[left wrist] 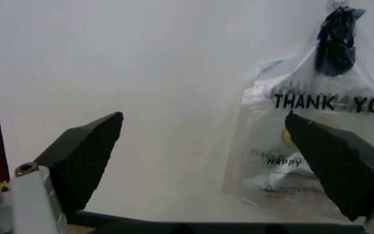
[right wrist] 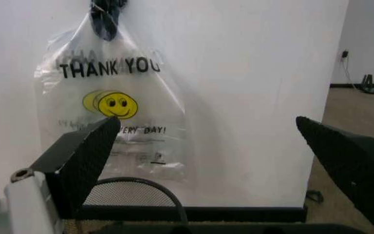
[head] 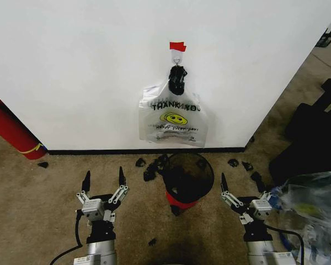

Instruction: Pick up the garbage bag from the wall and place it over the trash bin.

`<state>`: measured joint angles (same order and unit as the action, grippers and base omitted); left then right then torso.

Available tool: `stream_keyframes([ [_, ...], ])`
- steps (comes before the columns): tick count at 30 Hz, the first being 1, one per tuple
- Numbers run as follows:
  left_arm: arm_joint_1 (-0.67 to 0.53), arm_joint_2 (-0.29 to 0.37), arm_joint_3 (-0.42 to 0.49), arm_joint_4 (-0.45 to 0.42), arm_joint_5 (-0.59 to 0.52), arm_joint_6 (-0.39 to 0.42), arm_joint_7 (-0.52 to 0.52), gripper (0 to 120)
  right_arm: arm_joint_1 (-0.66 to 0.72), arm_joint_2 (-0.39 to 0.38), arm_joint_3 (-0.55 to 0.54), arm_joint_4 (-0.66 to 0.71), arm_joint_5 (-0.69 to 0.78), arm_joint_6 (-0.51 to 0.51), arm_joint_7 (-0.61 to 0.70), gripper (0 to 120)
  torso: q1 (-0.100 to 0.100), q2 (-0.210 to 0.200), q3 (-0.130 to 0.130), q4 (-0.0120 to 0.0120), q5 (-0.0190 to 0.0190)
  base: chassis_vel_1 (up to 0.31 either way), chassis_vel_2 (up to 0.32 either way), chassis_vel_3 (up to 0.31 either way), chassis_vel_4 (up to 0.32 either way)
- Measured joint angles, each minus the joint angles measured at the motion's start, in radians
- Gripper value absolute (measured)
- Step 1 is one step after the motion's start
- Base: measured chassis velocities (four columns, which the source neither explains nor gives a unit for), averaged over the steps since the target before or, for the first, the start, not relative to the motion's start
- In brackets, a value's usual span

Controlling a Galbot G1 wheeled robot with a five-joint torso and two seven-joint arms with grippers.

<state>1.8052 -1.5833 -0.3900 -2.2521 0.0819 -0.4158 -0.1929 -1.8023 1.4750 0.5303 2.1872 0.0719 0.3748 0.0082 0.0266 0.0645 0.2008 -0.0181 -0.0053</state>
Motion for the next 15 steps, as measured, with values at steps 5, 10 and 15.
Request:
stream_keyframes([
  [5, 0.0, 0.001, 0.0, 0.001, 0.0, 0.0, 0.0, 99, -0.002, -0.003, -0.002, -0.002, 0.009, -0.001, -0.001, 100, 0.0, 0.0, 0.0, 0.0, 0.0, 0.0, 0.0, 0.0, 0.0],
  [10, 0.0, 0.0, 0.001, 0.003, 0.001, 0.0, -0.001, 99, -0.002, -0.003, -0.008, 0.001, 0.016, -0.009, -0.002, 100, 0.0, 0.0, 0.0, 0.0, 0.0, 0.0, 0.0, 0.0, 0.0],
  [15, 0.0, 0.003, 0.001, 0.003, 0.001, 0.001, -0.001, 99, -0.005, -0.01, -0.01, 0.005, 0.033, -0.02, -0.003, 100, 0.0, 0.0, 0.0, 0.0, 0.0, 0.0, 0.0, 0.0, 0.0],
])
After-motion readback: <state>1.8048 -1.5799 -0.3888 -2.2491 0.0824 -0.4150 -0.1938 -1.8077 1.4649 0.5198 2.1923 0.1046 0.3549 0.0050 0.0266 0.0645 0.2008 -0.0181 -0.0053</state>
